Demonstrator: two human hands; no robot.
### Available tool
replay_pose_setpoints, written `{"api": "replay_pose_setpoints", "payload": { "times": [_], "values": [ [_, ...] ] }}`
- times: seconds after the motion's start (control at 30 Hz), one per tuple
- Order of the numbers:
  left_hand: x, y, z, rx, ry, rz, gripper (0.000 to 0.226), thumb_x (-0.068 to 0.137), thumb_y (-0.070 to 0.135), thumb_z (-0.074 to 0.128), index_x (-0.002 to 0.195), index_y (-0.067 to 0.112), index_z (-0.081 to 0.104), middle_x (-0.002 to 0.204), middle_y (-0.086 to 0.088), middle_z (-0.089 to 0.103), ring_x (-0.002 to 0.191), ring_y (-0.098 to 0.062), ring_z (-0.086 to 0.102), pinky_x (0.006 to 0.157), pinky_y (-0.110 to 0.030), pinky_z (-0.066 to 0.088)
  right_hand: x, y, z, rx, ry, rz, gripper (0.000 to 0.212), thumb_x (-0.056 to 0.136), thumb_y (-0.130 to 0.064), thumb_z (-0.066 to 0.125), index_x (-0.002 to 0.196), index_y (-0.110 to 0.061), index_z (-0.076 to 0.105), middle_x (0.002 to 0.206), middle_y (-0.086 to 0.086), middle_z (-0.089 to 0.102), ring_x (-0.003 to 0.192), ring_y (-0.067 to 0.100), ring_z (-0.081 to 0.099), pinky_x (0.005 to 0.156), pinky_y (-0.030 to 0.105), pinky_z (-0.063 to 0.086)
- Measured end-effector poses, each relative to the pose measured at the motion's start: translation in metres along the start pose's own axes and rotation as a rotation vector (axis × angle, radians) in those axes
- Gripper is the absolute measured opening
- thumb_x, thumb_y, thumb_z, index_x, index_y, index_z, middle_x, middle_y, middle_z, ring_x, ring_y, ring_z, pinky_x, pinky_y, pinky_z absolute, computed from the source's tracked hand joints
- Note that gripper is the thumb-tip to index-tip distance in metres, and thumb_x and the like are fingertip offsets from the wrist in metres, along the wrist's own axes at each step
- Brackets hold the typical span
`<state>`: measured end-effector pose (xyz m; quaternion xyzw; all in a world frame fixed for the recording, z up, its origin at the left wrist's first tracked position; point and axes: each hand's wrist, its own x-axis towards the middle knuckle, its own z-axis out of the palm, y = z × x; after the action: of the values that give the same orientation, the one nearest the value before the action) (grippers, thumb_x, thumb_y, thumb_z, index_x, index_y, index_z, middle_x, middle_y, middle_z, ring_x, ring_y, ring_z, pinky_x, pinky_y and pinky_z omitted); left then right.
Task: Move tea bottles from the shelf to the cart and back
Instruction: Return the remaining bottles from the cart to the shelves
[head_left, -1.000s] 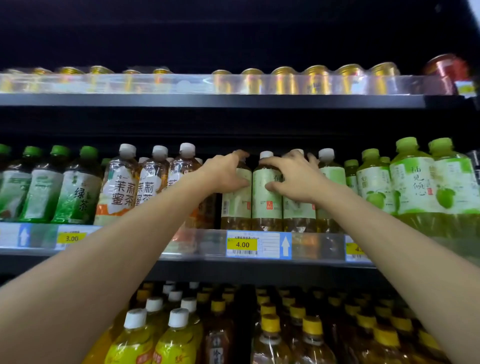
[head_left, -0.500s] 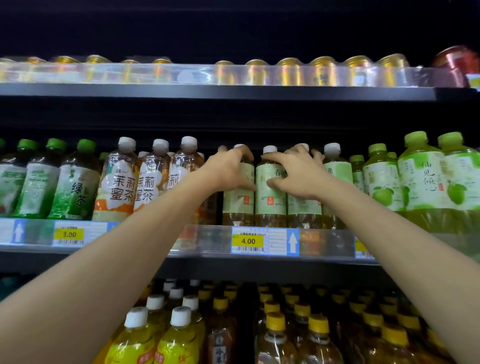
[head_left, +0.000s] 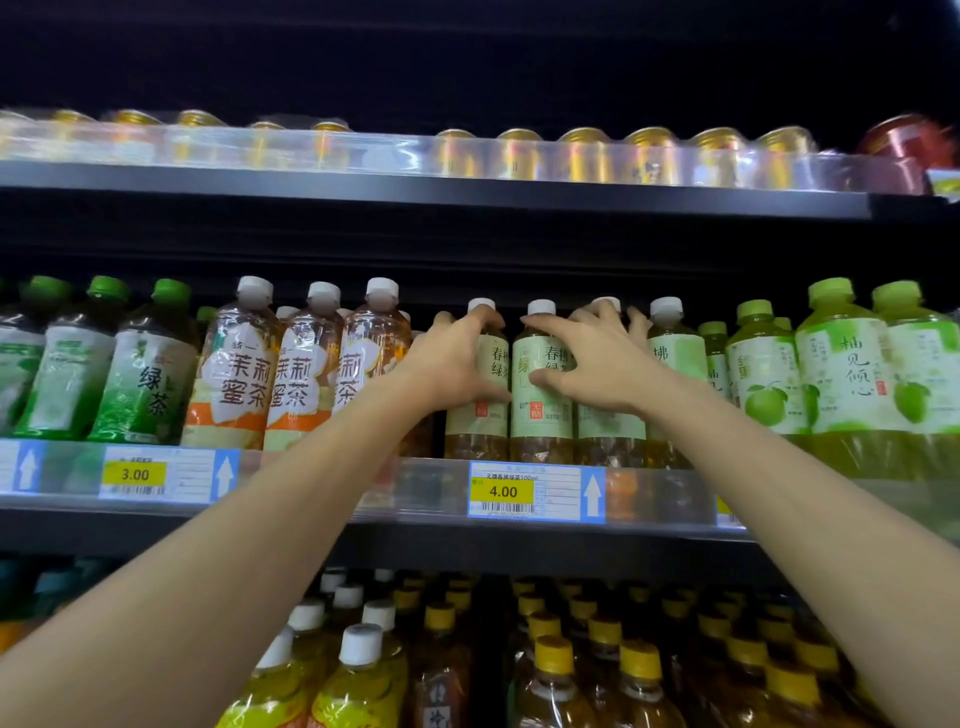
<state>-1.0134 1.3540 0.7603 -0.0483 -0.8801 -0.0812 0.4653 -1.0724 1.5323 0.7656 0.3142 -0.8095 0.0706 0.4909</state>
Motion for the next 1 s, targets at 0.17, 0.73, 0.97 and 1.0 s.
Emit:
{"api": "replay_pose_setpoints", "payload": {
  "times": [0.17, 0.73, 0.97, 1.0],
  "values": [
    [0.0, -0.01, -0.002, -0.219, -0.071, 0.029, 0.078, 0.068, 0.027, 0.088, 0.131, 0.043, 0.044, 0.126, -0.008, 0.051, 0.11, -0.024, 0.059, 0.091, -0.044, 0.057, -0.001, 0.002, -0.002, 0.044, -0.054, -0.015, 0.072, 0.09, -0.046, 0.06, 0.153, -0.043, 0.025, 0.147, 0.006, 0.047, 0.148, 0.024, 0.016, 0.118, 0.06, 0.004],
    [-0.001, 0.005, -0.003, -0.045, -0.062, -0.022, 0.089, 0.072, 0.025, 0.089, 0.143, 0.032, 0.035, 0.134, -0.01, 0.033, 0.11, -0.03, 0.054, 0.096, -0.042, 0.054, -0.005, 0.001, -0.01, 0.111, -0.057, -0.003, 0.077, 0.085, -0.045, 0.071, 0.151, -0.045, 0.032, 0.147, 0.008, 0.045, 0.145, 0.023, 0.018, 0.118, 0.056, 0.004],
    [-0.003, 0.004, -0.003, -0.08, -0.071, -0.019, 0.088, 0.074, 0.021, 0.087, 0.144, 0.031, 0.034, 0.135, -0.009, 0.033, 0.111, -0.03, 0.053, 0.093, -0.039, 0.054, -0.007, 0.001, -0.005, 0.146, -0.029, 0.012, 0.076, 0.084, -0.049, 0.071, 0.15, -0.045, 0.033, 0.145, 0.008, 0.045, 0.145, 0.024, 0.017, 0.118, 0.057, 0.008],
    [-0.003, 0.004, -0.003, -0.083, -0.071, -0.014, 0.088, 0.075, 0.02, 0.086, 0.144, 0.031, 0.034, 0.134, -0.009, 0.032, 0.11, -0.029, 0.052, 0.09, -0.035, 0.054, -0.008, 0.0, -0.003, 0.153, -0.017, 0.015, 0.077, 0.082, -0.053, 0.071, 0.149, -0.045, 0.034, 0.145, 0.007, 0.045, 0.144, 0.023, 0.018, 0.117, 0.057, 0.009]
  ]
}}
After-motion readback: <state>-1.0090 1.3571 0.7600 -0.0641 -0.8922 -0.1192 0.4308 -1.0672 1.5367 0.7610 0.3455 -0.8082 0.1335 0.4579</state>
